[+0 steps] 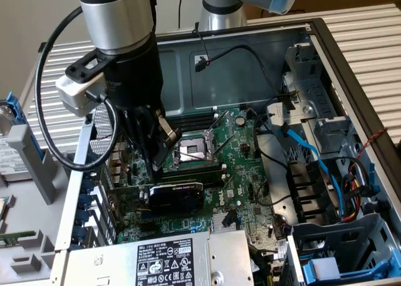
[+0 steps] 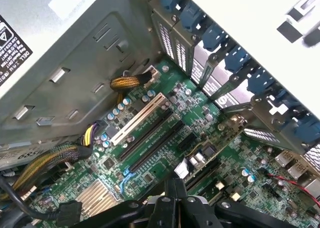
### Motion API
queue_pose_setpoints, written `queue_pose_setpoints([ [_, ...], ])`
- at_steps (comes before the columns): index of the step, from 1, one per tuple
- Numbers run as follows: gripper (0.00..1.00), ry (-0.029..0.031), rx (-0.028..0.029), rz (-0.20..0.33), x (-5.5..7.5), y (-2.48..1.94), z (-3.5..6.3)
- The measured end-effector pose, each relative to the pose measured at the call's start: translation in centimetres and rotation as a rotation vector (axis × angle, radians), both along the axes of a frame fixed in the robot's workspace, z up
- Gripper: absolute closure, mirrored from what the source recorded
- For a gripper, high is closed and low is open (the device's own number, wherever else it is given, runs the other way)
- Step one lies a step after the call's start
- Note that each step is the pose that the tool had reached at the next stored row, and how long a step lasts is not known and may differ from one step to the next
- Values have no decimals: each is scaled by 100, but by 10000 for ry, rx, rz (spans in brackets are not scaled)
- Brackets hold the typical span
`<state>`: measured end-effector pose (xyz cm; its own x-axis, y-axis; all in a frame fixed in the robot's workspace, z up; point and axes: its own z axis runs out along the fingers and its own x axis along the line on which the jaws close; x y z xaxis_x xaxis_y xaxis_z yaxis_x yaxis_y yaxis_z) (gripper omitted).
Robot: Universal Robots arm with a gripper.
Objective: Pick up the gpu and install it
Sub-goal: 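Press down on the gpu until it lock into place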
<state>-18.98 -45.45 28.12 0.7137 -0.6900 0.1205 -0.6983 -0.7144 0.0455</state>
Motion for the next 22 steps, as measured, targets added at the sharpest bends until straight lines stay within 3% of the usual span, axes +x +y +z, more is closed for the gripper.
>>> queue_pose_setpoints([
  [3,89,15,536,0,14,-21,0],
  [4,89,19,583,0,13,-23,-1],
  [7,89,21,584,-2,13,-23,-1],
  [8,89,52,587,-1,15,-24,-1],
  [10,89,261,592,-7,15,-31,-2],
  [12,89,579,590,-18,16,-40,-1],
  [13,89,653,588,-21,16,-45,-1],
  [15,89,687,587,-26,25,-51,0],
  [17,89,767,589,-28,50,-66,-1],
  [20,89,955,590,-34,96,-94,-2],
  [22,89,1044,588,-37,146,-108,-1],
])
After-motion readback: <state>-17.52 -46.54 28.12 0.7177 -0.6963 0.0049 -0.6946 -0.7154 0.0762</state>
